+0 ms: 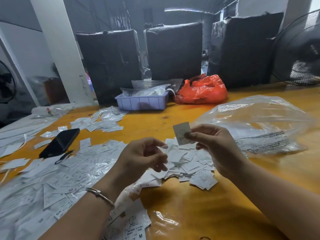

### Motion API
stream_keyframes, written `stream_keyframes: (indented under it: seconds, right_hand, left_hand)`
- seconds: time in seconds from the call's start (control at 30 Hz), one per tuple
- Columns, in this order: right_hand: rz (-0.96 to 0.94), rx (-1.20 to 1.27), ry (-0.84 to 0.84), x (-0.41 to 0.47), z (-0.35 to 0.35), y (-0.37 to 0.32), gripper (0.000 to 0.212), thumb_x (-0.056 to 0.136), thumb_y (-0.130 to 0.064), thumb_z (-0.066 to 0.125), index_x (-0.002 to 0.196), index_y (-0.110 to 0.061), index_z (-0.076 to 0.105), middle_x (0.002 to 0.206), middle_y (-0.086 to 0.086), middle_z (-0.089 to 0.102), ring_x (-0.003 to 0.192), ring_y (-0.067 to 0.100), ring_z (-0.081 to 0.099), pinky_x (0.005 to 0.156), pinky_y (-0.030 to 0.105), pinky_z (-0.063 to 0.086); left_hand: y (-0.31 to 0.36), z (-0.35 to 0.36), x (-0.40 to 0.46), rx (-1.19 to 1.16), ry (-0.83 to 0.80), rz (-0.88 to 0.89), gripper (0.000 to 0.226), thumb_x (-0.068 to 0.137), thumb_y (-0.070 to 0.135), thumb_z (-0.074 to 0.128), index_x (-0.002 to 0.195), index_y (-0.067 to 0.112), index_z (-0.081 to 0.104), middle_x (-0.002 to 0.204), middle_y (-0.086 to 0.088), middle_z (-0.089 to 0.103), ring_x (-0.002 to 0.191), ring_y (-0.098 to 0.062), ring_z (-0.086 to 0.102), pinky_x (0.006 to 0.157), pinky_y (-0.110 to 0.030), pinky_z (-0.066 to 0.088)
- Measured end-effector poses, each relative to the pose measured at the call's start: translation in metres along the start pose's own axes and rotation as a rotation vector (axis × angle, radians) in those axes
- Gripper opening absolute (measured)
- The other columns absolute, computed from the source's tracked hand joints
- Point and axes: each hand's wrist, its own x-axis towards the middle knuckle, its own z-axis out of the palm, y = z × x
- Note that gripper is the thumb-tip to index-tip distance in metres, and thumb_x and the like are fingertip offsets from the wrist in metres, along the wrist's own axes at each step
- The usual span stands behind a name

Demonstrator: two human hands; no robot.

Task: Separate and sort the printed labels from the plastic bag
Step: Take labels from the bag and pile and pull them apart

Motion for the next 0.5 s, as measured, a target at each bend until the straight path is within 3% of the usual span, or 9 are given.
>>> stream_keyframes:
  seconds: [0.1,0.2,0.33,0.5]
  right_hand:
    - [-0.077,-0.003,0.0,0.0,0.0,-0.005,0.009,0.072,-0.003,0.073,0.071,-0.005,0.064,0.065,0.009,0.062,0.051,0.008,0.047,0.048,0.017,0.037]
    - [-0.175,-0.041,-0.049,-0.003,0.0,-0.009,0.009,0.078,0.01,0.064,0.079,0.003,0.058,0.069,0.013,0.065,0.055,0.017,0.058,0.048,0.022,0.042]
    - [-0.263,-0.146,-0.118,-0.01,0.005,-0.01,0.011,0.078,0.007,0.068,0.079,0.012,0.058,0.072,0.018,0.067,0.063,0.02,0.063,0.053,0.021,0.046]
    - [-0.316,-0.146,-0.131,-0.012,0.008,-0.016,0.024,0.068,-0.012,0.075,0.075,0.008,0.063,0.067,0.012,0.068,0.059,0.017,0.063,0.054,0.019,0.047]
  left_hand:
    - [-0.002,0.001,0.0,0.044,-0.026,0.008,0.01,0.087,-0.007,0.063,0.095,-0.002,0.066,0.078,-0.018,0.073,0.069,-0.028,0.073,0.06,-0.029,0.059]
    - [-0.002,0.003,-0.001,0.119,-0.025,0.035,0.005,0.087,-0.001,0.065,0.089,0.002,0.068,0.079,-0.011,0.075,0.07,-0.024,0.074,0.059,-0.026,0.057]
    - [-0.002,0.003,-0.001,0.173,-0.009,0.085,0.002,0.084,0.007,0.069,0.087,0.007,0.069,0.078,-0.005,0.076,0.07,-0.019,0.074,0.059,-0.024,0.057]
    - [0.0,0.002,-0.002,0.181,0.023,0.125,0.012,0.079,0.014,0.073,0.086,0.006,0.069,0.077,-0.003,0.076,0.069,-0.018,0.074,0.059,-0.03,0.059]
